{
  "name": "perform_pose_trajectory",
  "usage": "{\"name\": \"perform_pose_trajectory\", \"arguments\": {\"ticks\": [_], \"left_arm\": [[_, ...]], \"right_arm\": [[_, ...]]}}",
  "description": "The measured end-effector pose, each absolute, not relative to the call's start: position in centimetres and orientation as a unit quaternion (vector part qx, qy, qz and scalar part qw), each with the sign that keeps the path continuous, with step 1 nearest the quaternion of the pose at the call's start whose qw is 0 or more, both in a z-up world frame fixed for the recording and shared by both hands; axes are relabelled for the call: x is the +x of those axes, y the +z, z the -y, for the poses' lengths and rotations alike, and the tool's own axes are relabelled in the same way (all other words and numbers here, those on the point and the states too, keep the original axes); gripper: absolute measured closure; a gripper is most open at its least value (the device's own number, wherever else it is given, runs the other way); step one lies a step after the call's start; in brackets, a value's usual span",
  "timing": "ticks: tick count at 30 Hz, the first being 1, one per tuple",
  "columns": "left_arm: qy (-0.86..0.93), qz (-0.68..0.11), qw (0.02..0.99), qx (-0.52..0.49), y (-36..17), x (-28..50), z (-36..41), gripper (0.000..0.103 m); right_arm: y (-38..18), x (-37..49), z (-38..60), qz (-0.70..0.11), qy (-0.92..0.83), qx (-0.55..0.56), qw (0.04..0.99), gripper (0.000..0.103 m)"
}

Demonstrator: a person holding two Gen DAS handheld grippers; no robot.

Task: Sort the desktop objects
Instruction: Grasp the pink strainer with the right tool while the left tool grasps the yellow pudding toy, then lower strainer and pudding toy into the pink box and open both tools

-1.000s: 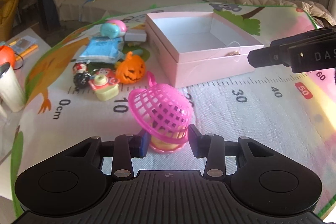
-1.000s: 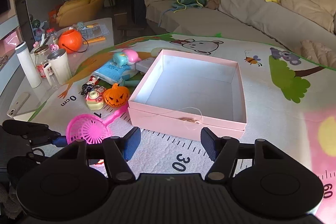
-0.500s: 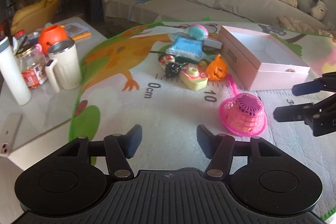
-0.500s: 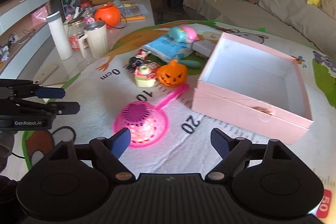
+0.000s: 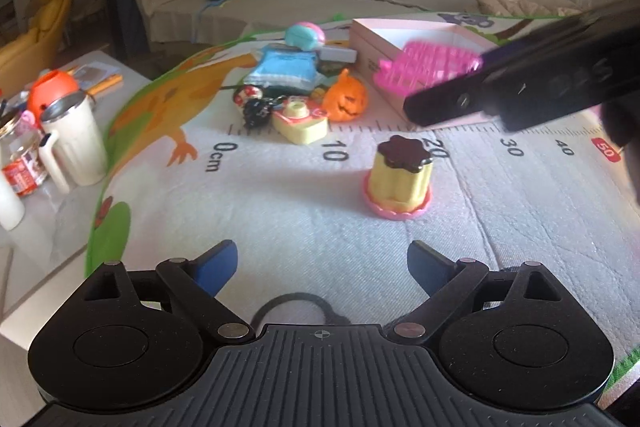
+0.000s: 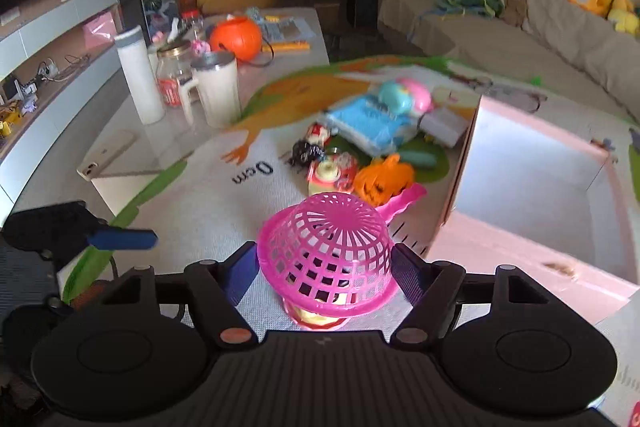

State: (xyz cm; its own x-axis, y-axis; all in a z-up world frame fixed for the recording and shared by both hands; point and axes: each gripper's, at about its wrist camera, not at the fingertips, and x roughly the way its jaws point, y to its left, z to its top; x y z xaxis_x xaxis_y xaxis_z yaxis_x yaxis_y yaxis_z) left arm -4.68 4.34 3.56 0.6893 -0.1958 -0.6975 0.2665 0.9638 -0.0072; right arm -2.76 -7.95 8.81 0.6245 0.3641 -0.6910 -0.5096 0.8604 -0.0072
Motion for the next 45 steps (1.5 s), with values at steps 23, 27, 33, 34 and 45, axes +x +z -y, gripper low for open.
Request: {"name": "perform_pose_trajectory", "arguments": {"ticks": [23, 27, 33, 34, 45], "left_arm": [[-0.159, -0.343, 0.922, 0.079, 5.5, -3.7, 1.8, 0.042], [-0.191, -0.311, 0.929, 0.052, 9.3, -3.9, 1.7, 0.042], [-0.208, -0.258, 0.942, 0.049, 13.4, 3.0, 5.2, 0.042], [-0.207, -0.253, 0.944, 0.043, 13.8, 4.8, 5.9, 0.041], [-0.108, -0.276, 0.955, 0.013, 9.0, 6.4, -0.3, 0.005]], "right_arm": [[8.5, -14.4, 16.2, -0.317, 0.184, -0.214, 0.906, 0.03], [10.7, -15.3, 17.0, -0.249, 0.159, -0.252, 0.921, 0.03], [12.9, -10.1, 17.8, -0.188, 0.118, -0.295, 0.929, 0.03], [12.9, -8.6, 17.7, -0.177, 0.11, -0.305, 0.929, 0.03], [7.4, 1.8, 18.0, -0.254, 0.119, -0.241, 0.929, 0.013]]}}
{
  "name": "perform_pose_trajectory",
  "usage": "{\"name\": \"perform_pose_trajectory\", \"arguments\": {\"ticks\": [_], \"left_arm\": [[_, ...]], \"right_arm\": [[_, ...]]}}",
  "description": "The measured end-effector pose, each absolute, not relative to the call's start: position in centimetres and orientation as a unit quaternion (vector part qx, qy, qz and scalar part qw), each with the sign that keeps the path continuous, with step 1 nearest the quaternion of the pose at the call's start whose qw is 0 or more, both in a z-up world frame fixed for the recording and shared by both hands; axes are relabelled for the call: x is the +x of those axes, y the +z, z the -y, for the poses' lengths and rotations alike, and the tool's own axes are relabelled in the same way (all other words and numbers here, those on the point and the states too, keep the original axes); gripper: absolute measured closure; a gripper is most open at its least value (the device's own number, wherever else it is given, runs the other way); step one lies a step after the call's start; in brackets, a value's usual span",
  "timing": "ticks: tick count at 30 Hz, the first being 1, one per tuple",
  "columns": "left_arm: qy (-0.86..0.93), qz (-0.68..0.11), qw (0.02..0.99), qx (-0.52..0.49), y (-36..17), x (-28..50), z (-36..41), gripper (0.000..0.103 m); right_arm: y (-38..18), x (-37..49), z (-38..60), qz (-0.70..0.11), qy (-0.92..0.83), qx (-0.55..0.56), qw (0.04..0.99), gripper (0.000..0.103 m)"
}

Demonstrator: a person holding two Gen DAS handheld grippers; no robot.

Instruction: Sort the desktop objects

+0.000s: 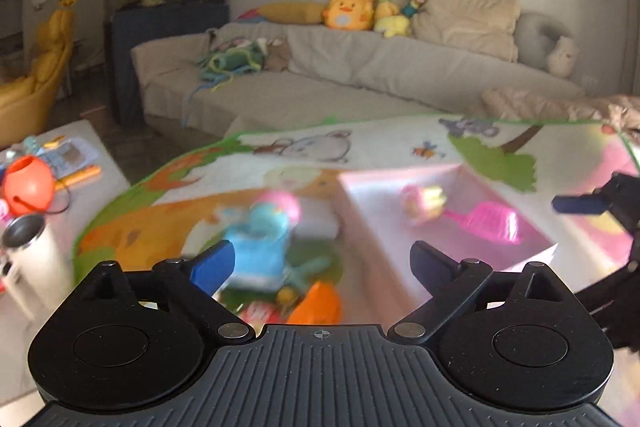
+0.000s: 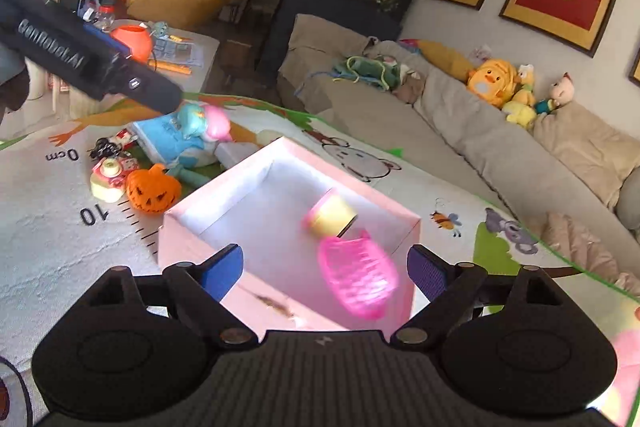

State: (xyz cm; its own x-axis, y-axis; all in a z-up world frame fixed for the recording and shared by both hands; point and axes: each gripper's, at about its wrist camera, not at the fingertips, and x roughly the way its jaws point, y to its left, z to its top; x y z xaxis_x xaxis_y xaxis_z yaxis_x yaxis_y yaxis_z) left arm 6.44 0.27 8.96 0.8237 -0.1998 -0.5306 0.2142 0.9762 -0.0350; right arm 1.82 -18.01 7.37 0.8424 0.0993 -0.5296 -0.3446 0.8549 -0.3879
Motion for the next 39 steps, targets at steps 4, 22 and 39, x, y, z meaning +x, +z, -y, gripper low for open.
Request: {"name": "perform_pose_trajectory", "arguments": {"ticks": [4, 22, 39], "left_arm": [[-0.06, -0.323, 0.945, -0.005, 4.5, 4.2, -3.9, 0.005], [-0.025, -0.355, 0.934, -0.019, 0.5, 1.5, -6.7, 0.0], [-0.029, -0.362, 0.932, -0.019, 0.6, 1.5, -6.5, 0.0]], "right_arm": [[6.0, 0.4, 15.5, -0.264, 0.159, -0.248, 0.918, 0.013], [3.3, 11.3, 1.2, -0.379, 0.178, -0.155, 0.895, 0.061], [7.7, 8.3, 3.3, -0.417, 0.23, -0.101, 0.874, 0.054]]}}
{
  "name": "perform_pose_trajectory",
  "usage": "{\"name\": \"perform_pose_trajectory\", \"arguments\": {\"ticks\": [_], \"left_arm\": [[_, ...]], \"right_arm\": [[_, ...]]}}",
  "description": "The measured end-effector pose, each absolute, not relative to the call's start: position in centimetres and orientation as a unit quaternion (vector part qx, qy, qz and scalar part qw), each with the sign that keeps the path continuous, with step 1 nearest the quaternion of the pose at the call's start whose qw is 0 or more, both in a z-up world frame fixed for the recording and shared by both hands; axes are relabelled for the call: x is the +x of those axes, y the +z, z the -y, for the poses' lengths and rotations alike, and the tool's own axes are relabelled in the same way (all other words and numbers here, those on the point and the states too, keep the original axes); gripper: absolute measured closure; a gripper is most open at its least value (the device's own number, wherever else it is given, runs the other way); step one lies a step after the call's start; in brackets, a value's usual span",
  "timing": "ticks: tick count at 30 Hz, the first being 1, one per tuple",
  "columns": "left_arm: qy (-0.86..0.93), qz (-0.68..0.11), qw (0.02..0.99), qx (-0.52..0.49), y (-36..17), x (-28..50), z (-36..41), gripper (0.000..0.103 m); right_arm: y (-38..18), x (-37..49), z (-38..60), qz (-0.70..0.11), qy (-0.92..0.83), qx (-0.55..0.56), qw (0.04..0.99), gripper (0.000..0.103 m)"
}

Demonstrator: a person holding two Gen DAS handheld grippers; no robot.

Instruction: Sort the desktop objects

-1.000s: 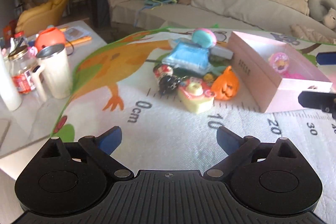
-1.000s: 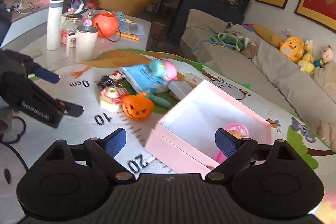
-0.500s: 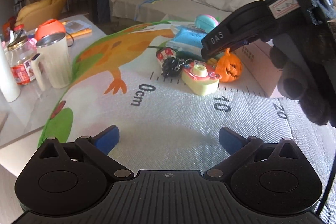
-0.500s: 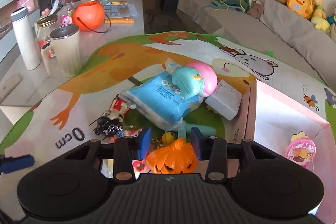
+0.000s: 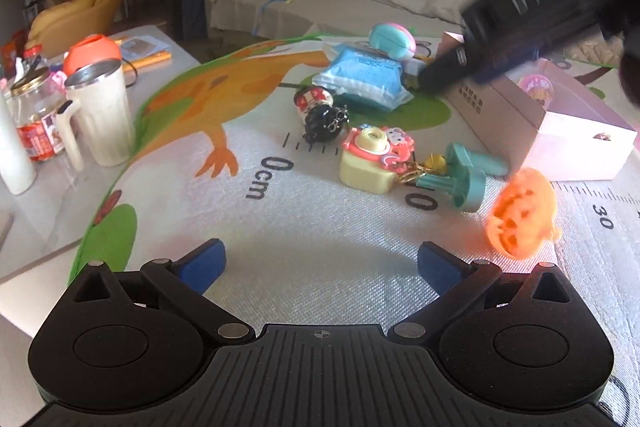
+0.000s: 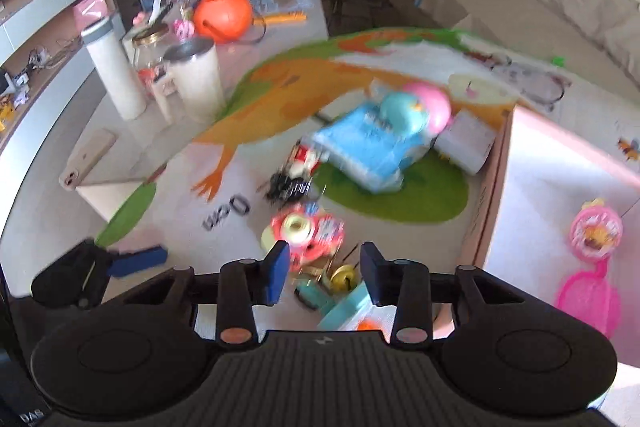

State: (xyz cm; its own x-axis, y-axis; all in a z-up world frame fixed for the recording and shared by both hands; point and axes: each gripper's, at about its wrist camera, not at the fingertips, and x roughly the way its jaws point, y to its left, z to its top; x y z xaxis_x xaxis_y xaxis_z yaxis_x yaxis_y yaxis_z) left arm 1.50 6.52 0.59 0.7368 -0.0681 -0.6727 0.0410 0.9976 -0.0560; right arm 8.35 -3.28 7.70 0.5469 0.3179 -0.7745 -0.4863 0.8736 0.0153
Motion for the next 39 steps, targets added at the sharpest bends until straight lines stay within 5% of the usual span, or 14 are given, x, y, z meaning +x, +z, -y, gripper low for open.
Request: {"name": "perform_pose_trajectory", "arguments": {"ticks": [1, 3, 10, 16, 25, 31, 33, 37, 39], "left_arm": [[-0.029, -0.362, 0.932, -0.018, 0.6, 1.5, -6.5, 0.0], [-0.03, -0.362, 0.931, -0.022, 0.6, 1.6, -6.6, 0.0], [-0.033, -0.362, 0.931, -0.031, 0.5, 1.7, -6.9, 0.0], [-0.033, -0.362, 0.931, -0.033, 0.5, 1.7, -6.9, 0.0], [-0.029, -0.365, 0.93, -0.021, 0.5, 1.8, -6.5, 0.0], [-0.022, -0.367, 0.93, -0.006, 0.5, 1.8, -6.1, 0.0], [-0.021, -0.367, 0.93, -0.006, 0.6, 1.8, -6.2, 0.0], [-0.009, -0.355, 0.935, -0.005, 1.5, 1.7, -5.8, 0.0], [-0.035, -0.345, 0.938, -0.015, 2.5, 1.8, -5.2, 0.0]], "right_arm": [[8.5, 8.9, 3.4, -0.396, 0.216, -0.097, 0.887, 0.04], [9.7, 11.4, 3.7, -0.37, 0.183, -0.062, 0.909, 0.031], [6.9, 20.0, 1.1, -0.38, 0.109, -0.05, 0.917, 0.031], [5.6, 18.7, 1.6, -0.422, 0.14, -0.063, 0.894, 0.067], [8.8, 4.4, 8.5, -0.387, 0.224, -0.054, 0.893, 0.067], [5.0, -2.2, 12.6, -0.397, 0.192, -0.085, 0.894, 0.066], [3.6, -3.2, 13.8, -0.391, 0.171, -0.087, 0.9, 0.061], [2.3, -4.8, 15.4, -0.356, 0.139, -0.091, 0.919, 0.032], [1.9, -5.1, 16.0, -0.346, 0.135, -0.08, 0.925, 0.029]]}}
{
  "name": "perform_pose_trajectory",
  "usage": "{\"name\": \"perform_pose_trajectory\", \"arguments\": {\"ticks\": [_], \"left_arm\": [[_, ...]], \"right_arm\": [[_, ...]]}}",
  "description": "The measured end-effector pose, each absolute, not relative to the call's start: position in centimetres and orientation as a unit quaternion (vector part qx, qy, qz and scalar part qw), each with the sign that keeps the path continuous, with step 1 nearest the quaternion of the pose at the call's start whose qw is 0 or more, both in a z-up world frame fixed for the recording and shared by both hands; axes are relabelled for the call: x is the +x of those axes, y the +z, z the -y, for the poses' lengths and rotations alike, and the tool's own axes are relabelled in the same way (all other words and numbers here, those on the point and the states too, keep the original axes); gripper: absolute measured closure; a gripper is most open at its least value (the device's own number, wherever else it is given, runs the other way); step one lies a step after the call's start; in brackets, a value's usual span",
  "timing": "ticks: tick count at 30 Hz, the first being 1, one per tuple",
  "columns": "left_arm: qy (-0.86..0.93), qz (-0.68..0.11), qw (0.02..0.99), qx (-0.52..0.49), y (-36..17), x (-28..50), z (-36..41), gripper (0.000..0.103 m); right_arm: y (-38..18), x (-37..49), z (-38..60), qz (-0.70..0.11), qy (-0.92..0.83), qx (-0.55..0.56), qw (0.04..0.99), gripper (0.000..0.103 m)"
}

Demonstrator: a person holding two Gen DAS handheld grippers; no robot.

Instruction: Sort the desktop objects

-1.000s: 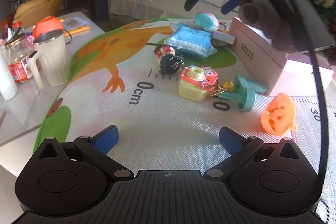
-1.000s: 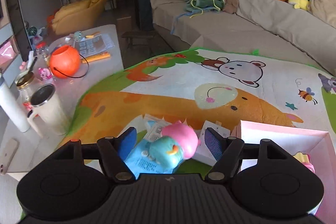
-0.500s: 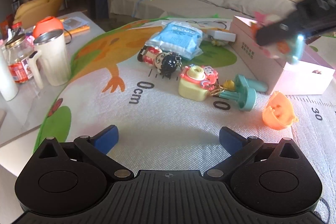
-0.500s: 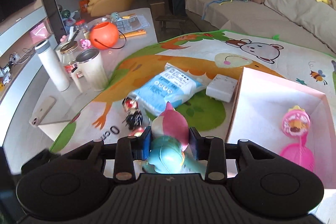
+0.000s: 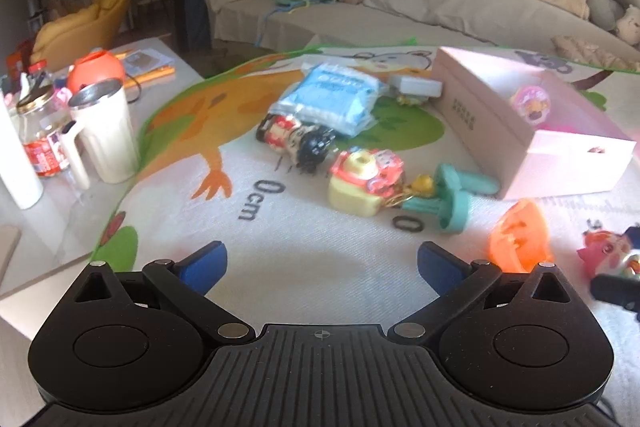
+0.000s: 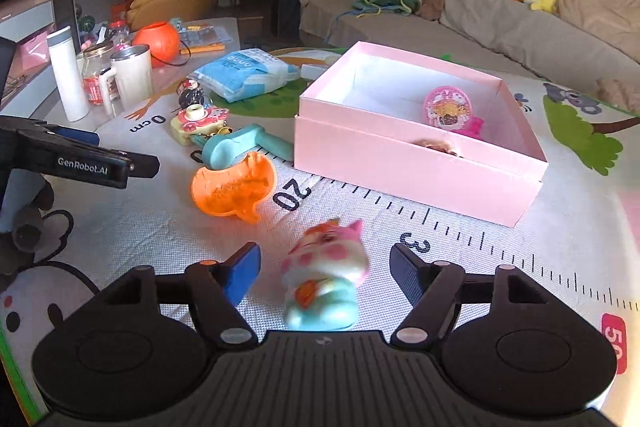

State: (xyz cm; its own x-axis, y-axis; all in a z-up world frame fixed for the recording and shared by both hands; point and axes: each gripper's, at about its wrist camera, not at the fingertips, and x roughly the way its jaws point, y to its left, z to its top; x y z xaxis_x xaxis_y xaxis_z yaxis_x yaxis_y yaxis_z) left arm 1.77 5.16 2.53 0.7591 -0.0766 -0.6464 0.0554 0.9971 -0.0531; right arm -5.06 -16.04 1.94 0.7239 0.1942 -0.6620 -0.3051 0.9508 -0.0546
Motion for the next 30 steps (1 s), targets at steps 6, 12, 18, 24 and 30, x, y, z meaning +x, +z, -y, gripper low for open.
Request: {"name": "perform_pose_trajectory", "arguments": {"ticks": [6, 12, 18, 24, 30], "left_arm": [[-0.099, -0.335, 0.937, 0.0, 4.5, 3.3, -1.5, 0.003], [-0.092, -0.381, 0.92, 0.027, 2.3, 6.0, 0.7, 0.031], [-0.087, -0.388, 0.917, 0.02, 1.8, 5.5, -0.5, 0.074], [-0.065, -0.383, 0.921, 0.013, 2.2, 3.6, -2.8, 0.081], [-0.005, -0.371, 0.928, 0.03, 2.4, 2.7, -5.0, 0.074]], "right_arm": [[0.5, -4.5, 17.6, -0.344, 0.117, -0.023, 0.931, 0.02], [-0.2, -4.6, 17.5, -0.343, 0.116, -0.015, 0.932, 0.009], [-0.5, -4.0, 17.9, -0.358, 0.112, 0.007, 0.927, 0.002], [-0.7, -3.9, 17.7, -0.362, 0.108, 0.0, 0.926, 0.0], [-0.8, -3.9, 17.3, -0.366, 0.101, -0.013, 0.925, 0.0]]}}
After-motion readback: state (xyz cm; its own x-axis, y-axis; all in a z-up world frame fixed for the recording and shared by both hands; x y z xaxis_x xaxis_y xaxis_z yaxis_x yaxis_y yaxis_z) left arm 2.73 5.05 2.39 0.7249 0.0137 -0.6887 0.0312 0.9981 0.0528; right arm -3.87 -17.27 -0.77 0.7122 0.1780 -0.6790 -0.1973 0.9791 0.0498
